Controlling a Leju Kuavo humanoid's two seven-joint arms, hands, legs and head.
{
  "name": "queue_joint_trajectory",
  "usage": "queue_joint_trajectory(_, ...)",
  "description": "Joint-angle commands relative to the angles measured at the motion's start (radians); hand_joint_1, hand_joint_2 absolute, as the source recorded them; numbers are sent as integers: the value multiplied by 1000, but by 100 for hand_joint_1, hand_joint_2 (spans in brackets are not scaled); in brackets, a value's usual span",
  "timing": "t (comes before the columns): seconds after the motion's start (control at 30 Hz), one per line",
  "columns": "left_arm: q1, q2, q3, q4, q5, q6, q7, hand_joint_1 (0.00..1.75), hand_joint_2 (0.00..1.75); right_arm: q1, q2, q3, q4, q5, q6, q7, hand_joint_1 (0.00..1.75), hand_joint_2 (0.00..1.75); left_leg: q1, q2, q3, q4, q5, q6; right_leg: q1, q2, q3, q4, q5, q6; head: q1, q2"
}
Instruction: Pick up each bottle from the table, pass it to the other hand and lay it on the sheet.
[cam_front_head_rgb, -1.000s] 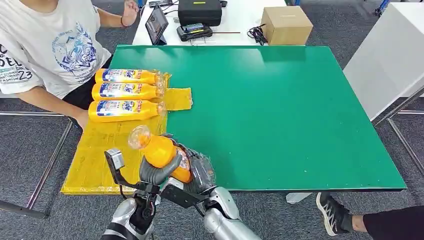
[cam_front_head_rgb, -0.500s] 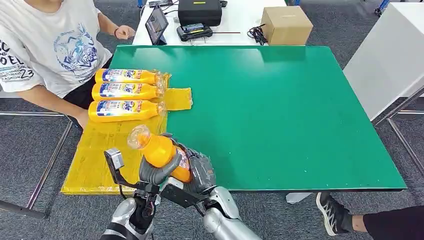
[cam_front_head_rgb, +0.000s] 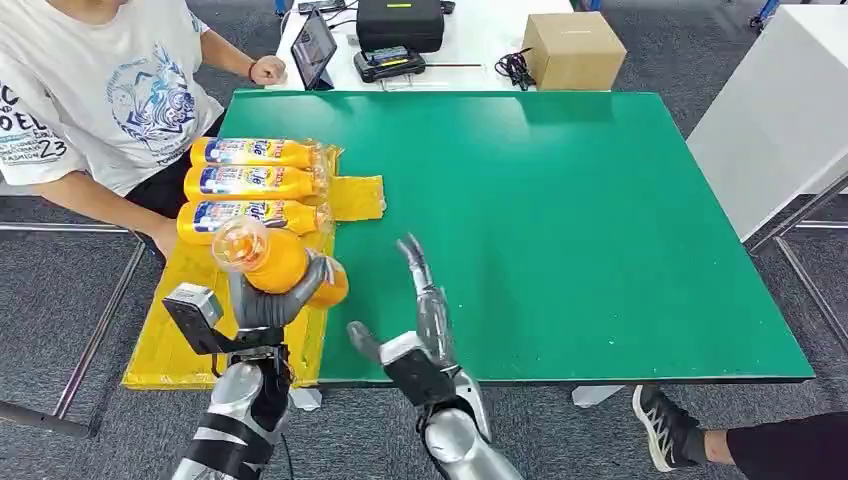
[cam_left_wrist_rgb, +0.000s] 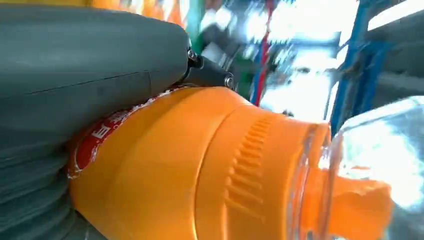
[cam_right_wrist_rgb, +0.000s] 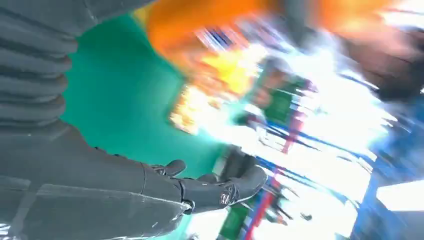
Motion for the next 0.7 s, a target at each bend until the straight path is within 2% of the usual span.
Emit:
queue_joint_trajectory(0.03, -78, 19, 87, 51, -57, 17, -3, 175, 175, 17, -61, -10, -211, -30, 4, 14, 0, 0, 0, 0, 3, -1, 0, -1, 0, -1, 3, -1, -1, -1, 0, 0)
queue_joint_trajectory(0.17, -80, 33, 73, 63, -166, 93, -35, 175, 175, 13, -58, -5, -192, -41, -7, -8, 0, 0, 1, 0, 4, -1, -1, -1, 1, 0, 4, -1, -1, -2, 0, 0)
queue_joint_trajectory(0.23, -101, 77, 31, 102, -393, 237, -40, 175, 175, 12, -59, -7, -213, -54, -11, -21, 0, 0, 1, 0, 5, -1, -2, -1, 1, 0, 6, -1, -2, -2, 0, 0)
queue_joint_trajectory(0.33, -153, 145, -7, 225, -761, 341, 86, 175, 175, 14, -61, -22, -273, -63, -28, -32, 0, 0, 1, 0, 4, -1, -1, -1, 1, -1, 4, -1, -1, -2, 0, 0)
queue_joint_trajectory(0.4, -172, 166, 17, 290, -1036, 351, 183, 175, 175, 28, -45, -42, -313, -74, -6, -16, 0, 0, 1, -1, 5, -1, -1, -1, 1, -1, 5, -1, -1, -2, 0, 0)
queue_joint_trajectory(0.43, -188, 171, 28, 344, -1063, 351, 177, 175, 175, 38, -41, -48, -334, -60, 2, -3, 0, 0, 1, 0, 8, -2, -2, -2, 2, -1, 8, -2, -2, -3, 0, 0)
queue_joint_trajectory(0.47, -189, 188, 27, 354, -1229, 351, 253, 175, 175, 43, -38, -52, -344, -57, 10, 4, 0, 0, 0, 1, 6, -2, -1, -1, 0, 0, 5, -1, -1, -2, 0, 0)
queue_joint_trajectory(0.53, -201, 202, 30, 417, -1355, 351, 316, 175, 175, 53, -37, -57, -348, -54, 18, 12, 0, 0, 1, 1, 7, -1, -2, -2, 1, 0, 6, -1, -2, -3, 0, 0)
queue_joint_trajectory(0.57, -217, 210, 19, 471, -1392, 351, 344, 175, 175, 56, -37, -58, -345, -52, 19, 13, 0, 0, 0, 1, 5, -2, -1, -1, 0, 1, 4, -1, -1, -2, 0, 0)
queue_joint_trajectory(0.7, -225, 208, 25, 507, -1363, 345, 328, 175, 175, 60, -35, -62, -340, -52, 24, 12, 0, 0, 1, 1, 4, -1, -1, -1, 1, 0, 3, -1, -1, -1, 0, 0)
